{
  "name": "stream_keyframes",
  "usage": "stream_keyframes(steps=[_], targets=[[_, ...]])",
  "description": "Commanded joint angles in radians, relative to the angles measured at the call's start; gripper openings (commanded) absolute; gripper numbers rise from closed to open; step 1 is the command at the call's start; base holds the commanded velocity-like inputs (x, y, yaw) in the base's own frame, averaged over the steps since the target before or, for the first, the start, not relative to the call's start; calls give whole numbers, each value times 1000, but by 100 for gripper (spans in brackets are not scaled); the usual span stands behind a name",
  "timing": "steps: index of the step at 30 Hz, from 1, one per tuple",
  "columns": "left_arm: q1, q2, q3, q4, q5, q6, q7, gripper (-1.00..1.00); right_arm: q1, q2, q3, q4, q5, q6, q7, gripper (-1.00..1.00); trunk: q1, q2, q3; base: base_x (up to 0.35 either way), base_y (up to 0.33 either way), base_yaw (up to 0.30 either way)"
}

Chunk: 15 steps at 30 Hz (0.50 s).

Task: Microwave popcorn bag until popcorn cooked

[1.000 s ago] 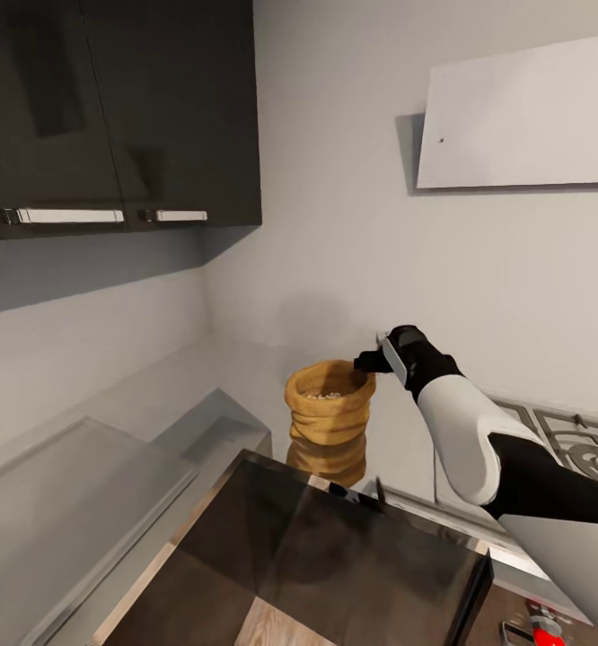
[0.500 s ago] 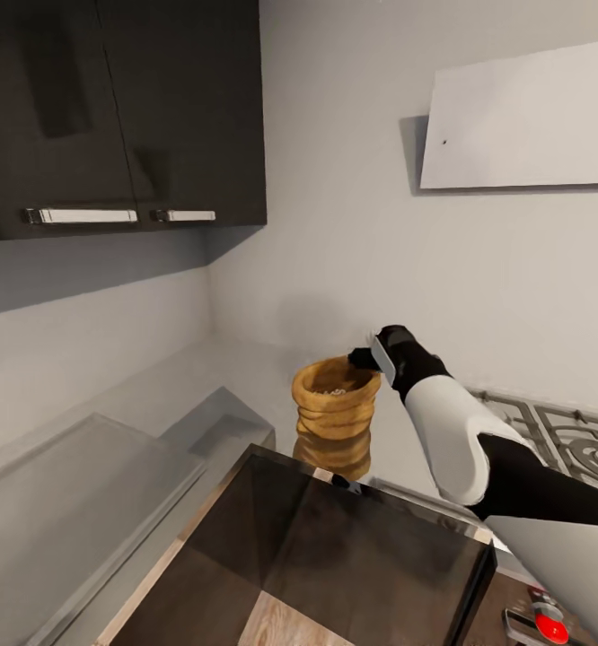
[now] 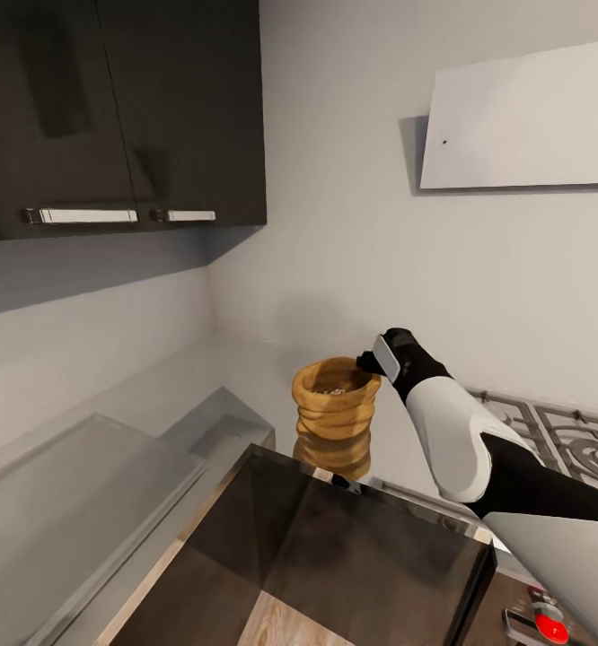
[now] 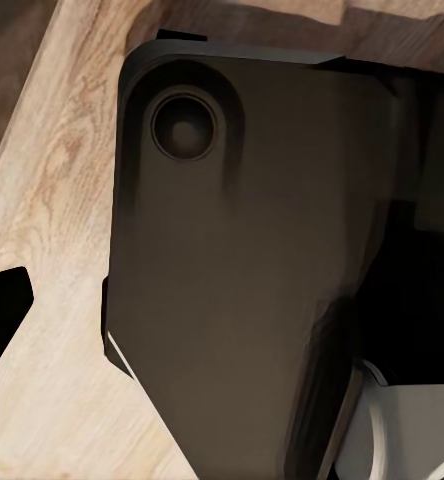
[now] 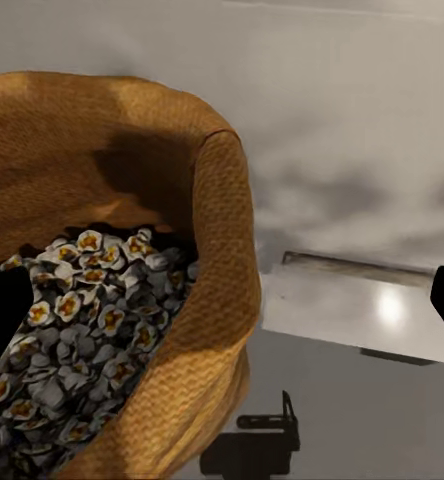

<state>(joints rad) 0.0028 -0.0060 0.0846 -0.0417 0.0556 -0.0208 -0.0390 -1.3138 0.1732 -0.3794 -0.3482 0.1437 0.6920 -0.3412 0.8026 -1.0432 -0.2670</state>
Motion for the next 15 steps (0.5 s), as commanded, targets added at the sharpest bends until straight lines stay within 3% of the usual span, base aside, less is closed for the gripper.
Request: stream_keyframes(steps=[1,7,15], targets=[[0,0,7,-1,6,-1,-4,100,-1,1,-7,-2,10,6,1,100,0,-1,-1,0,0,0],[0,0,7,-1,6,-1,-4,100,-1,1,-6,-1,10,4,-4,100,0,-1,-1,0,0,0],[0,-1,7,0,6,-30,-4,100,-1,1,-2,74,17,5,1,100,0,-1,-1,18,0,0]])
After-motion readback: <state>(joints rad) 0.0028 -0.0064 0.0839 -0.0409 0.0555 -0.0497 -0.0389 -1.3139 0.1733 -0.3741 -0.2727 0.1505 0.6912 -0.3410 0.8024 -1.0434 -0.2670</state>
